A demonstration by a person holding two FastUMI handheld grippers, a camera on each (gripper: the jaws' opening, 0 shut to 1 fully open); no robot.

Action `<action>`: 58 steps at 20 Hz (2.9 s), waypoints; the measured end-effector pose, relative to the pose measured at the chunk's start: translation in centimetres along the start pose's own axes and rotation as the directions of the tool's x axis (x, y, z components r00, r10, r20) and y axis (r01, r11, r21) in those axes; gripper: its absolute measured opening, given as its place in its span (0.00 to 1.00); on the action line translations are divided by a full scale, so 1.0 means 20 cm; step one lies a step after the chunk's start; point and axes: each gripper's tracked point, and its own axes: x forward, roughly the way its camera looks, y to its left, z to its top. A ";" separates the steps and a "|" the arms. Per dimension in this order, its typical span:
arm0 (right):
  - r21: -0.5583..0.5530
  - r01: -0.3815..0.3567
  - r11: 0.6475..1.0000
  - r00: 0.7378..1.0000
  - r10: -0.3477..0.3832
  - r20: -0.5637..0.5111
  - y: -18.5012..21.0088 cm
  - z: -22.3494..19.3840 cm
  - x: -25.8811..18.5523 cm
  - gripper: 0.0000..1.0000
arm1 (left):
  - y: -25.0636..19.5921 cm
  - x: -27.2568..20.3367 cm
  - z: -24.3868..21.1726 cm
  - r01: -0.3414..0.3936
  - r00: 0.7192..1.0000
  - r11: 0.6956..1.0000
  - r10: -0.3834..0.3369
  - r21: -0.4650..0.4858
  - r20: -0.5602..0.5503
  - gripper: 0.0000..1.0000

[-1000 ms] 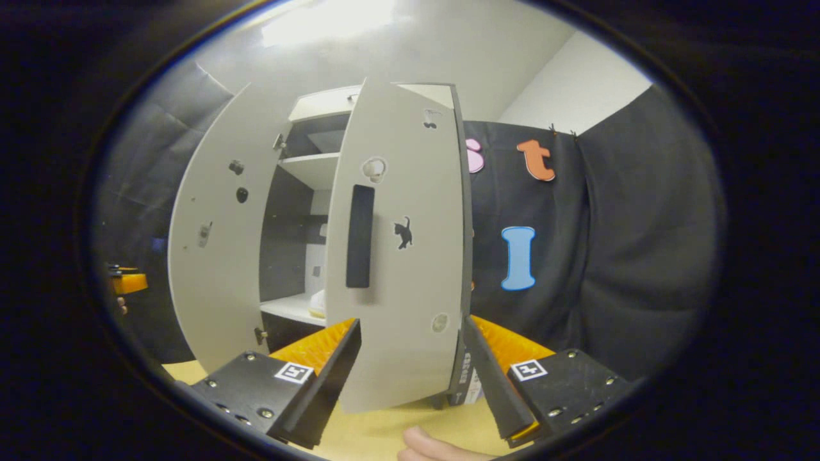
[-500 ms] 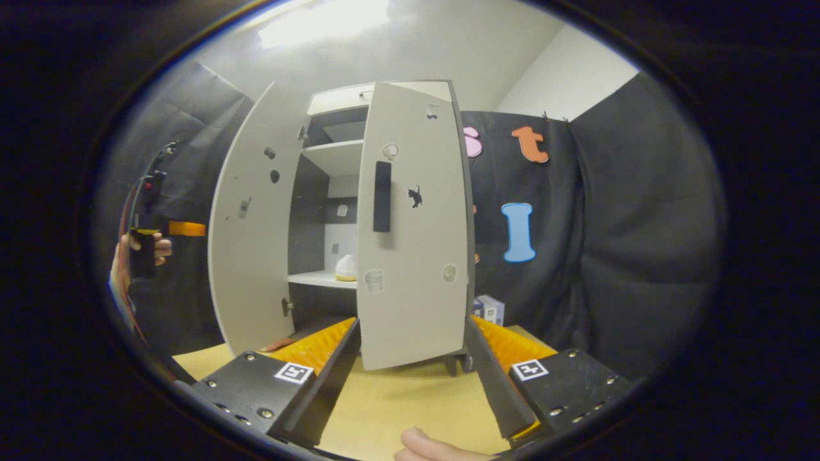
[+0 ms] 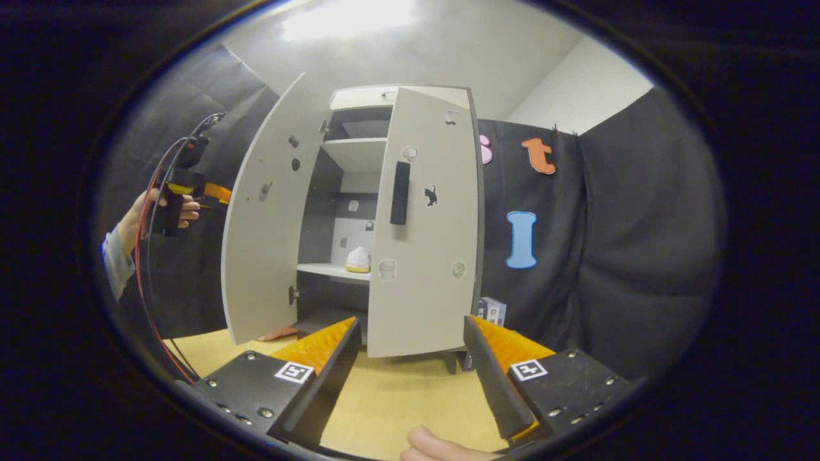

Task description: Grab one shoe with the right hand and put it into the shoe cabinet, grab the other shoe with the left hand and put it into the shoe cabinet; then close the right door with the right hand and the left door with the left hand.

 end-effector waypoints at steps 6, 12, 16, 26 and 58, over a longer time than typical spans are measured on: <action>0.091 0.026 0.996 0.999 -0.023 -0.025 -0.07 -0.01 0.01 0.96 | -0.04 0.01 0.01 0.008 1.000 1.000 -0.008 0.003 -0.020 0.89; 0.151 0.047 0.987 0.999 -0.047 -0.004 -0.12 0.02 0.01 0.97 | -0.07 0.01 0.01 0.010 0.999 1.000 -0.010 -0.003 -0.047 0.93; 0.164 0.057 0.985 0.998 -0.057 -0.007 -0.16 0.02 -0.01 0.96 | -0.15 0.01 0.00 0.046 0.997 0.998 -0.048 -0.030 -0.067 0.93; 0.154 0.078 0.985 0.997 -0.075 -0.026 -0.18 0.00 0.00 0.96 | -0.42 0.07 0.02 0.063 0.996 0.997 -0.066 -0.048 -0.066 0.94; 0.228 0.130 0.965 0.991 -0.131 -0.009 -0.29 0.09 -0.04 0.96 | -0.88 -0.61 -0.26 0.113 0.993 0.993 -0.112 0.023 -0.031 0.96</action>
